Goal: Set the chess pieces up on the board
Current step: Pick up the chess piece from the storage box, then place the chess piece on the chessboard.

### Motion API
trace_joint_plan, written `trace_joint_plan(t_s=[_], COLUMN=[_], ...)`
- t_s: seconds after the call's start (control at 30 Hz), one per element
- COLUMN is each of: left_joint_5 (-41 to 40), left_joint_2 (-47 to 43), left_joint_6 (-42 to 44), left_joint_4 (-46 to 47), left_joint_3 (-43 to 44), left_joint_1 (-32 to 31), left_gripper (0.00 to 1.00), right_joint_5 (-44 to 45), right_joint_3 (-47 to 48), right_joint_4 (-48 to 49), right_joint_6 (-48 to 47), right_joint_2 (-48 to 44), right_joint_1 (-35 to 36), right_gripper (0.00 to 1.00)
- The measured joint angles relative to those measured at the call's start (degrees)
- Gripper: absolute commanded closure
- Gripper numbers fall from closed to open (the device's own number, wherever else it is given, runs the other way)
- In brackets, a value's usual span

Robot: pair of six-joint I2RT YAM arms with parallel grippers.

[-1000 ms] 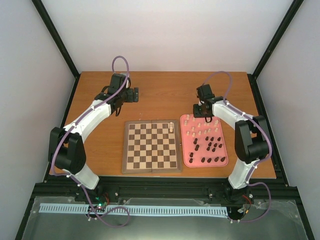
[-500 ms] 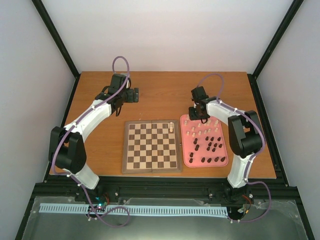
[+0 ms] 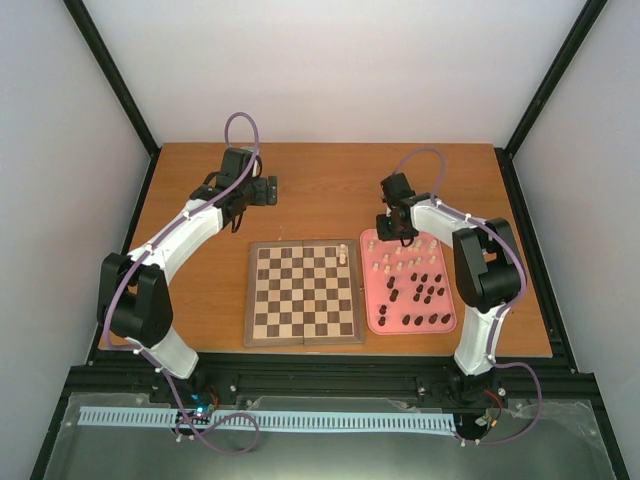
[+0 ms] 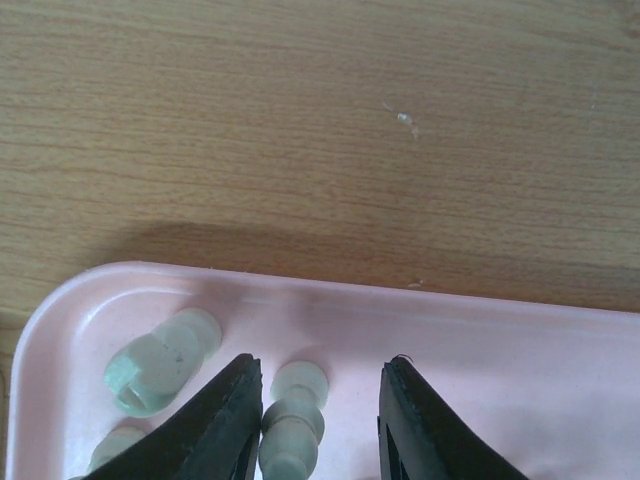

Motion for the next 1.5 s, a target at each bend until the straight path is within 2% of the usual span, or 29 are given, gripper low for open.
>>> trace_joint_plan(t_s=[0.13,0.3,0.4,0.7,0.93,1.13,1.5], left_joint_5=[0.0,0.0,0.0,0.0,0.0,0.0,0.0], left_joint_2=[0.0,0.0,0.0,0.0,0.0,0.0,0.0], left_joint_6=[0.0,0.0,0.0,0.0,0.0,0.0,0.0], left_joint_4=[0.0,0.0,0.0,0.0,0.0,0.0,0.0], left_joint_3=[0.0,0.0,0.0,0.1,0.1,0.1,0.1], left_joint_1=[0.0,0.0,0.0,0.0,0.0,0.0,0.0], left_gripper=[0.00,0.00,0.00,0.00,0.00,0.00,0.00], right_joint_5=[-0.1,-0.1,-0.1,0.6,3.0,4.8,7.7], right_joint_3=[0.2,0.5,0.7,0.9,1.3,3.5,3.6], right_joint_4=[-0.1,-0.1,-0.1,-0.8,-3.0,-4.7,-11.4], right_joint_6=[0.0,0.0,-0.3,-0.1,0.2,0.5,3.3], right_joint_2=[0.9,1.2,1.2,0.6,-6.3,-10.9,-14.1], right_joint_1=[0.0,0.0,0.0,0.0,1.8,7.5,23.6], right_gripper=[0.68,0.79,0.82,0.84,0.84,0.84,0.83])
